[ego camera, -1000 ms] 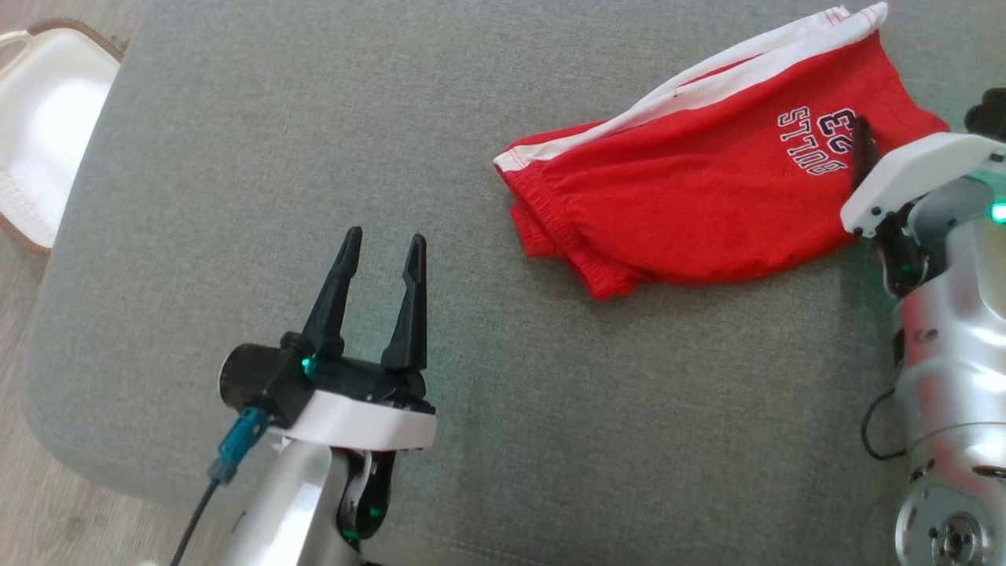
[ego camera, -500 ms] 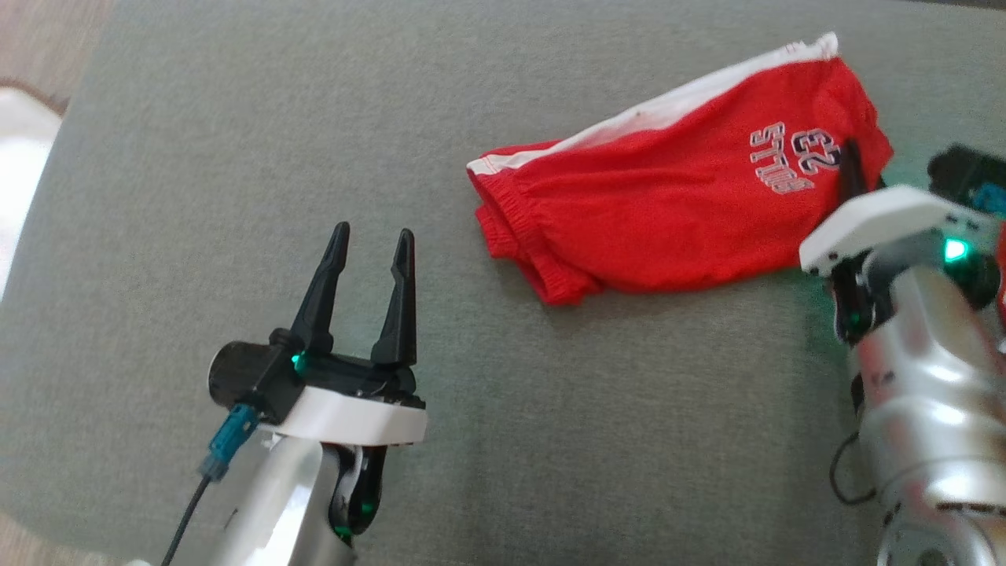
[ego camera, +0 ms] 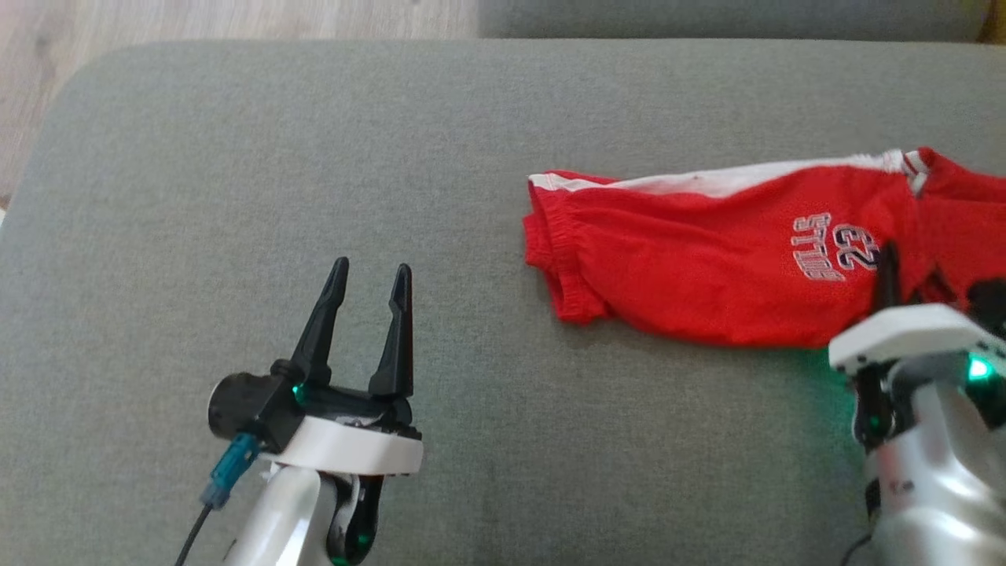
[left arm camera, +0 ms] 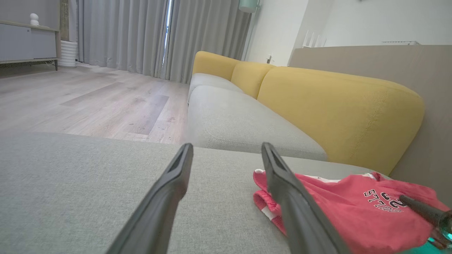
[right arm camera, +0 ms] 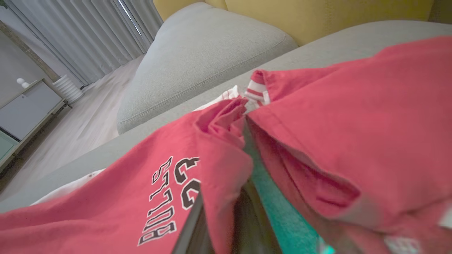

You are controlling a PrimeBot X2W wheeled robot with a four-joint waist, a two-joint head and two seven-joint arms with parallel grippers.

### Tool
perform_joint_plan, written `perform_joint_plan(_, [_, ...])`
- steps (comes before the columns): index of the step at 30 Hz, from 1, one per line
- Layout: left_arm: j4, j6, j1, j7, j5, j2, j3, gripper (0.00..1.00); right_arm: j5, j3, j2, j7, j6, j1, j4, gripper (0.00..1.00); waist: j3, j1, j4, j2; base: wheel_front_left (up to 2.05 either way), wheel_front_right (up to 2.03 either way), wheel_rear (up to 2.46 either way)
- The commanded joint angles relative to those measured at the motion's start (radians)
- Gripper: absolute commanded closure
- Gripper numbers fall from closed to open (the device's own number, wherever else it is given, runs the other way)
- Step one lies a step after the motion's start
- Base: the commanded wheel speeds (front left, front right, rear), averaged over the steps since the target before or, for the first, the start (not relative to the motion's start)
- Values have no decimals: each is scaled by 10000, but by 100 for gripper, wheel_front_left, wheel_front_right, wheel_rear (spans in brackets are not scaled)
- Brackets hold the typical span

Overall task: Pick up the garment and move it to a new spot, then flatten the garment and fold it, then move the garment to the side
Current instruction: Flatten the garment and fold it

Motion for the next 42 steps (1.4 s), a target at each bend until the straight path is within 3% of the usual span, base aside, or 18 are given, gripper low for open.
perform_joint_plan(1, [-291, -32, 7, -51, 75, 39, 414, 0, 137, 110, 134, 31, -9, 175, -566, 100, -114, 2, -66, -1, 0, 0, 0])
perform_joint_plan(9, [-333, -59, 179, -51, 109, 39, 346, 0, 510, 114, 135, 46, -9, 671, -1130, 100, -133, 2, -36, -1, 0, 0, 0])
perform_joint_plan(16, [-238, -93, 154, -51, 153, 39, 376, 0, 1048, 961, 135, -209, -9, 543, -1473, 100, -156, 2, -14, -1, 0, 0, 0])
perform_joint_plan(29, [-45, -86, 273, -51, 144, 39, 220, 0, 2891, 3848, 135, -626, -9, 216, -2547, 100, -610, 2, 527, -1, 0, 0, 0])
perform_joint_plan(42, [-3, -61, 526, -51, 210, 39, 263, 0, 3267, 5746, 135, -735, -9, -108, -2184, 100, -753, 2, 1381, -1, 0, 0, 0])
